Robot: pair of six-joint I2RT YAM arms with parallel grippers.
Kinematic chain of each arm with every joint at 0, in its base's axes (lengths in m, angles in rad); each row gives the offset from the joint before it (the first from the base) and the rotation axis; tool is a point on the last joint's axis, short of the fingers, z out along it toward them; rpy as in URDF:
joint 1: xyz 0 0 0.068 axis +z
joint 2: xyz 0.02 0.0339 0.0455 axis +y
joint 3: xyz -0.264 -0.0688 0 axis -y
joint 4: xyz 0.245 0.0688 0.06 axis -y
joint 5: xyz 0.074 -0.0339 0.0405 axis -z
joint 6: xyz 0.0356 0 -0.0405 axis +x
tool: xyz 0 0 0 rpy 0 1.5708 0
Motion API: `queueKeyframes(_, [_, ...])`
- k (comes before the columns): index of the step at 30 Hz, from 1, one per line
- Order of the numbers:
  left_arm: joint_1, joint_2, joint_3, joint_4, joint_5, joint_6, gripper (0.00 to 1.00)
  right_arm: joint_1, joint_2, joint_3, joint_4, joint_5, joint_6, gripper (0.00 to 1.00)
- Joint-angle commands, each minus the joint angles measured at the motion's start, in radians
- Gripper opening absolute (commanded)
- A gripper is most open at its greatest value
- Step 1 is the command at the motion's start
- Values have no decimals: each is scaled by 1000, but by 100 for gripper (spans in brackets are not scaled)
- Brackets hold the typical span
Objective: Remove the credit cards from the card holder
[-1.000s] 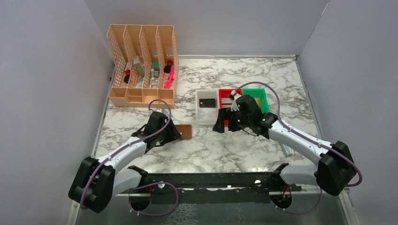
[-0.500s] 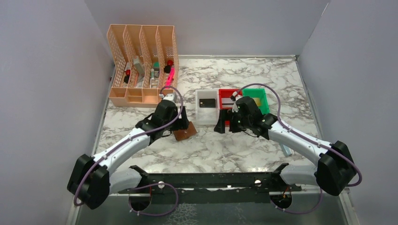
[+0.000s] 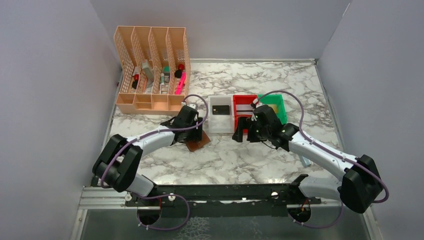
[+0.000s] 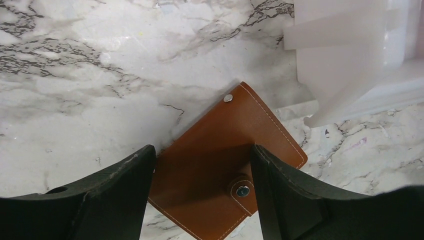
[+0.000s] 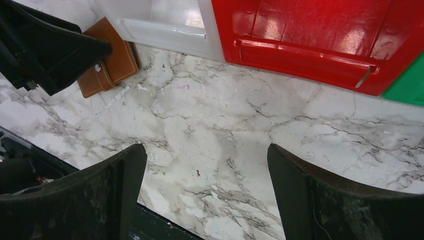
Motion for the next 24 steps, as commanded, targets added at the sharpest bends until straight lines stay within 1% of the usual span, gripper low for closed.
queueKeyframes(1, [-1, 3, -49, 46, 97, -12, 69, 5, -7, -18, -31, 50, 16, 96])
queueKeyframes(5, [-15, -24, -103, 50, 180, -54, 62, 5, 7, -20, -32, 51, 40, 96])
queueKeyframes(8, [-64, -58, -146, 62, 207, -106, 57, 4, 8, -43, -6, 31, 75, 93])
queueKeyframes(12, [-162, -84, -189, 90, 202, -192, 53, 5, 5, -98, 65, -64, 107, 87])
queueKeyframes(15, [-241, -94, -205, 95, 133, -291, 50, 5, 5, -139, 113, -131, 141, 82])
queueKeyframes(17, [-277, -110, -218, 101, 91, -367, 51, 5, 1, -157, 128, -156, 162, 76])
queueKeyframes(19, [-297, -131, -234, 116, 66, -420, 55, 14, -6, -167, 130, -167, 179, 73])
queueKeyframes(20, [-304, -142, -240, 122, 59, -432, 57, 23, -11, -171, 127, -165, 187, 72])
queueKeyframes(24, [-306, -179, -248, 110, 34, -426, 59, 97, -17, -174, 128, -144, 224, 67])
